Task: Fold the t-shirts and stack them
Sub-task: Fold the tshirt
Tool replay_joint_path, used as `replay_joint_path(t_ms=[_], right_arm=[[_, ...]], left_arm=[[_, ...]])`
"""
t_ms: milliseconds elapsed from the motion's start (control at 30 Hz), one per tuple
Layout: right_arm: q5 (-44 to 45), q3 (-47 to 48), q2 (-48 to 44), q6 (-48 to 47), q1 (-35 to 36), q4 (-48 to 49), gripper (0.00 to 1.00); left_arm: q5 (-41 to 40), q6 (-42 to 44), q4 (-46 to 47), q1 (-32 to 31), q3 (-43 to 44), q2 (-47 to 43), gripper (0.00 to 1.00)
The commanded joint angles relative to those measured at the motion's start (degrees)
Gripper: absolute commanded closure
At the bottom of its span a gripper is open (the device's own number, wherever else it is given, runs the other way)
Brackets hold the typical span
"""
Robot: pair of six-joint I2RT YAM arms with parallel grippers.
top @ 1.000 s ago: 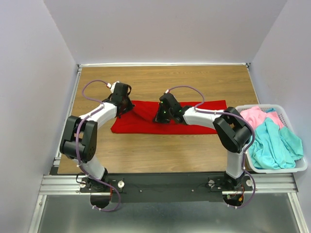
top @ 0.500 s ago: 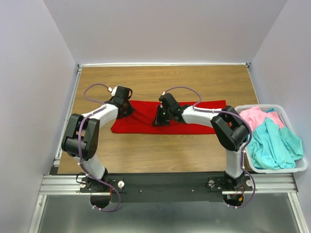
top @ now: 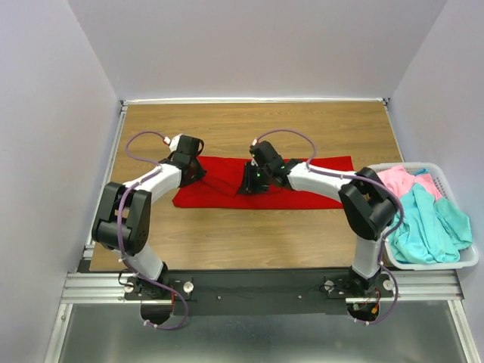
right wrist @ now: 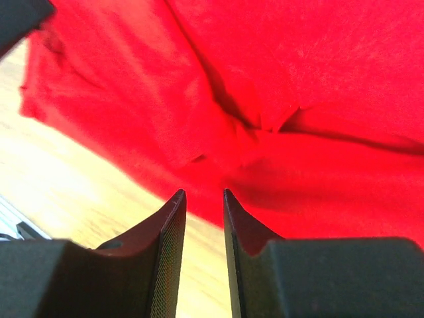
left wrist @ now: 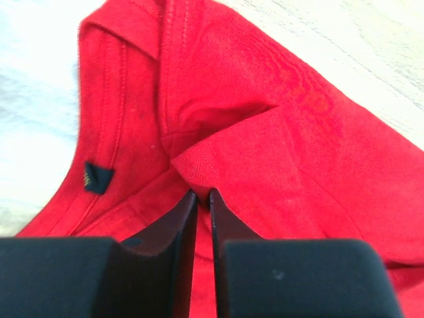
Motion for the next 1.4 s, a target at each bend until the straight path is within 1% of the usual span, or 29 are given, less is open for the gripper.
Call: replay_joint_path(t_ms=[0,33,67,100,200,267,367,400,467,500,533,600,633,667,767,800,833,933,1033,1133,1200,1233,1333,1367], right_arm=[[5.60,-0.07,-6.87,-4.84,-1.54,-2.73,0.64],[6.65,-1.20,-8.44,-5.81,-2.76,-2.91,0.64],[6.92,-1.82,-8.46,-5.82,-2.77,-3.00,0.64],[7.10,-2.44,-9.76,-6.43,-4.17,-3.08,0.62],[5.88,-4.73,-11.88,-7.66,-6.98,-3.00,0.62],[4.65,-3.69,-11.98,-8.89,-7.17,-3.00,0.62],[-2.90,-1.40,-9.70,-9.34,-7.17,-1.60,0.65],[-8.23,-0.52,-8.91,-8.21,-7.08,-0.20,0.66],[-13.27,-0.51,-6.62,-6.18,-7.17,6.03,0.67],[-17.21,-0.51,-5.83,-3.30,-7.17,8.23,0.67],[-19.33,-0.51,-3.91,-1.79,-7.17,13.65,0.67],[-24.68,-0.51,-1.70,2.32,-7.17,18.16,0.67],[-26.11,-0.69,-0.73,3.66,-7.17,20.45,0.67],[-27.34,-0.95,1.36,4.72,-7.17,24.99,0.67],[-30.16,-1.48,4.89,6.83,-7.26,29.25,0.67],[-30.34,-1.65,6.81,6.92,-7.43,29.43,0.67],[-30.34,-2.53,7.88,6.84,-7.61,29.52,0.67],[-29.99,-4.72,10.69,7.01,-9.62,29.52,0.68],[-29.81,-7.19,11.14,5.87,-11.82,29.43,0.68],[-28.85,-6.67,9.48,2.55,-12.88,25.50,0.66],[-27.97,-5.01,8.33,-0.70,-12.88,22.94,0.64],[-27.97,-4.56,7.11,-1.51,-12.88,21.19,0.62],[-28.67,-2.72,5.26,-5.46,-12.53,19.16,0.58],[-28.58,-1.93,4.38,-6.60,-12.36,17.58,0.55]], left_arm=[[-4.32,-0.27,-1.79,-0.10,-2.00,-5.83,0.76],[-4.67,-0.19,-2.23,-0.10,-2.70,-7.32,0.60],[-4.76,-0.10,-2.15,-0.01,-3.05,-8.11,0.60],[-4.85,-0.01,-2.23,-0.10,-4.01,-8.73,0.48],[-5.20,-0.01,-2.58,-0.01,-5.51,-11.01,0.46],[-5.55,-0.10,-2.67,-0.10,-6.04,-12.51,0.46],[-4.85,0.69,-1.80,-0.18,-5.78,-13.57,0.51],[-3.46,2.08,-0.32,-0.27,-5.17,-13.66,0.56],[-1.78,3.24,1.46,-0.45,-4.38,-13.13,0.59],[-0.73,4.20,3.37,-0.45,-4.03,-12.00,0.63],[0.85,4.38,3.91,-0.54,-3.07,-11.21,0.64],[2.18,5.00,5.58,-0.45,-2.09,-8.32,0.69],[2.79,5.09,5.94,-0.54,-1.13,-6.99,0.71],[3.06,5.09,6.46,-0.54,-0.51,-4.46,0.71],[4.55,4.56,6.91,-0.54,1.60,1.08,0.73],[5.08,4.21,6.91,-0.45,2.47,2.50,0.76],[5.26,3.86,6.82,-0.36,2.83,4.95,0.76],[4.30,2.98,6.82,-0.10,3.36,7.52,0.77],[3.85,2.54,6.82,0.78,3.53,9.63,0.77],[2.45,3.50,5.86,1.39,5.55,10.42,0.77],[2.19,4.12,4.89,1.57,6.43,9.55,0.76],[1.40,4.29,4.62,1.57,6.96,8.76,0.75],[-0.27,4.82,3.83,1.57,7.14,3.41,0.67],[-2.02,5.35,3.22,1.66,7.23,-0.35,0.65]])
